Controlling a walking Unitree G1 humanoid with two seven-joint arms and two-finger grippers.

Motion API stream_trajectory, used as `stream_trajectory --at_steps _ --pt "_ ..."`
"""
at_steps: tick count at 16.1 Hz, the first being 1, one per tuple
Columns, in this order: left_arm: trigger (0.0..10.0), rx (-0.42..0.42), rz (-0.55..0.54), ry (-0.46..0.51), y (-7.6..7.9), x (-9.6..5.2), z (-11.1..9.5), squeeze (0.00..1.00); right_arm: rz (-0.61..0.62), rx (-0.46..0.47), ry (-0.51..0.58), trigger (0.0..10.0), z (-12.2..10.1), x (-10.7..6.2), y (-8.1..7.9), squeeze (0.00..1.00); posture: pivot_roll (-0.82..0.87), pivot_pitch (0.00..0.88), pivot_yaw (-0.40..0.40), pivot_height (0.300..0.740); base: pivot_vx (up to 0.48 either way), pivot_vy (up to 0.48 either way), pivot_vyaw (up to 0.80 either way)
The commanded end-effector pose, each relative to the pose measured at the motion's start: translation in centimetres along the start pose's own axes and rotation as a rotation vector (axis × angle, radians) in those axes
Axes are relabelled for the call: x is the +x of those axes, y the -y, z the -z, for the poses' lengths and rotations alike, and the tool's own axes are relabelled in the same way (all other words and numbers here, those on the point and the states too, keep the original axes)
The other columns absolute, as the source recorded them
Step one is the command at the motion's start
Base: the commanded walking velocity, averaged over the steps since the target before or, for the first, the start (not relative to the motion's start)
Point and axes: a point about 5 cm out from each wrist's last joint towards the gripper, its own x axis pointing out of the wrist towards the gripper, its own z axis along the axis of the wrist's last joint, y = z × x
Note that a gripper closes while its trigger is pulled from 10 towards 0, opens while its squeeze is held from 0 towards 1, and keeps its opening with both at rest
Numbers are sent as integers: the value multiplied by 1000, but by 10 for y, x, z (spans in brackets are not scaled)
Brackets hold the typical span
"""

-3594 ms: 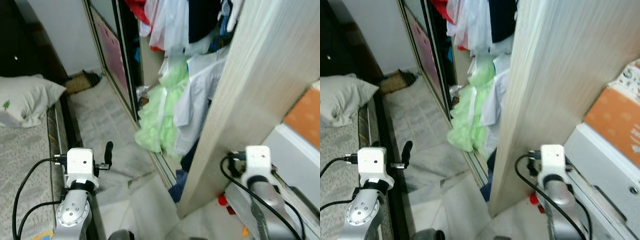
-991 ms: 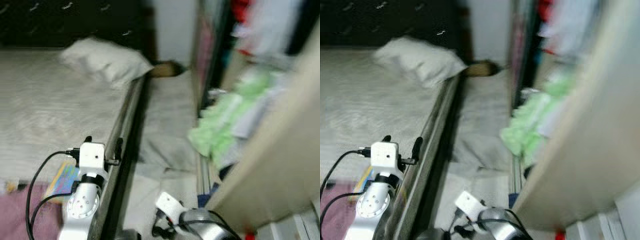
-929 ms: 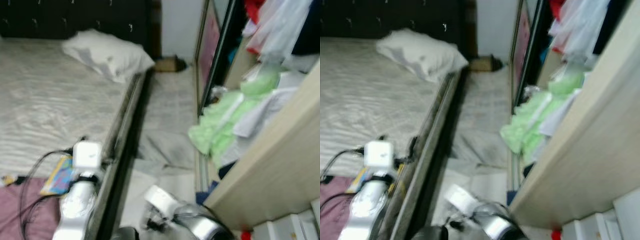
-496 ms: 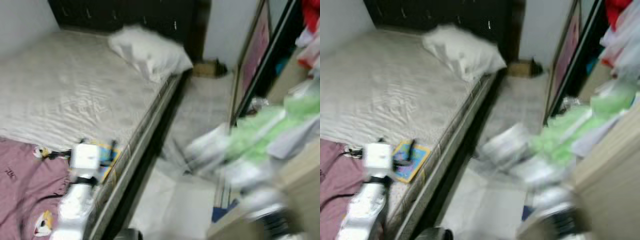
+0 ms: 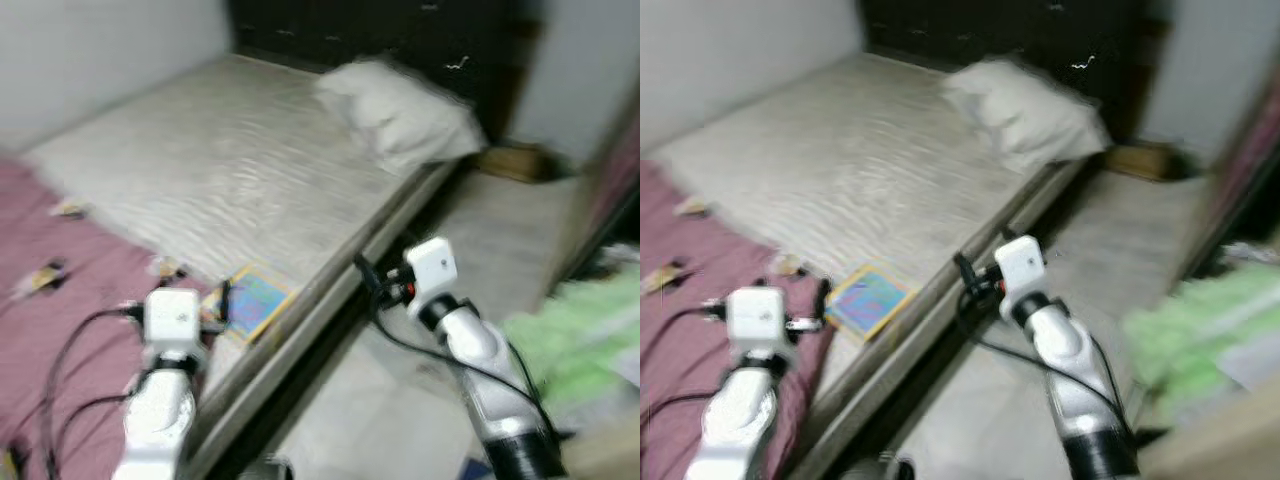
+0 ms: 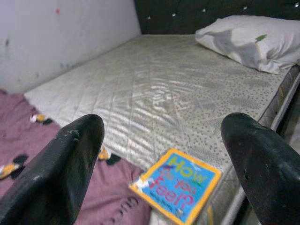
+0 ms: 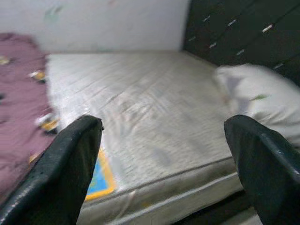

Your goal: Clean up the room

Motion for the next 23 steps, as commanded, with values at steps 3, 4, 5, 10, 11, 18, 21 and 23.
stream_trajectory --at_steps 3,4,5,10,11,18,21,23 --pt "10000 36 -46 15 -11 3 -4 0 -80 61 57 10000 -14 3 -14 0 -70 0 45 740 0 0 767" --pt "10000 38 -54 15 -11 3 -4 0 -84 78 68 10000 -17 3 -15 0 -72 0 47 740 0 0 763" --pt "10000 38 -60 12 -10 2 -4 0 -73 99 79 10000 -20 4 -15 0 -73 0 50 740 0 0 763" --pt "10000 47 -80 7 -12 1 -3 0 27 108 127 10000 -30 7 -8 0 -74 0 60 740 0 0 763" --pt "10000 53 -93 12 -14 3 -4 0 63 102 137 10000 -33 8 -5 0 -70 0 60 740 0 0 763" --pt "10000 49 -107 9 -15 0 -8 0 99 101 124 10000 -32 9 -4 0 -50 0 56 740 0 0 763" --pt "10000 33 -80 19 -13 3 -12 0 95 100 120 10000 -33 8 -6 0 -54 0 46 740 0 0 760" --pt "10000 6 -78 27 -12 4 -13 0 85 94 120 10000 -34 8 -7 0 -57 0 33 740 0 0 744"
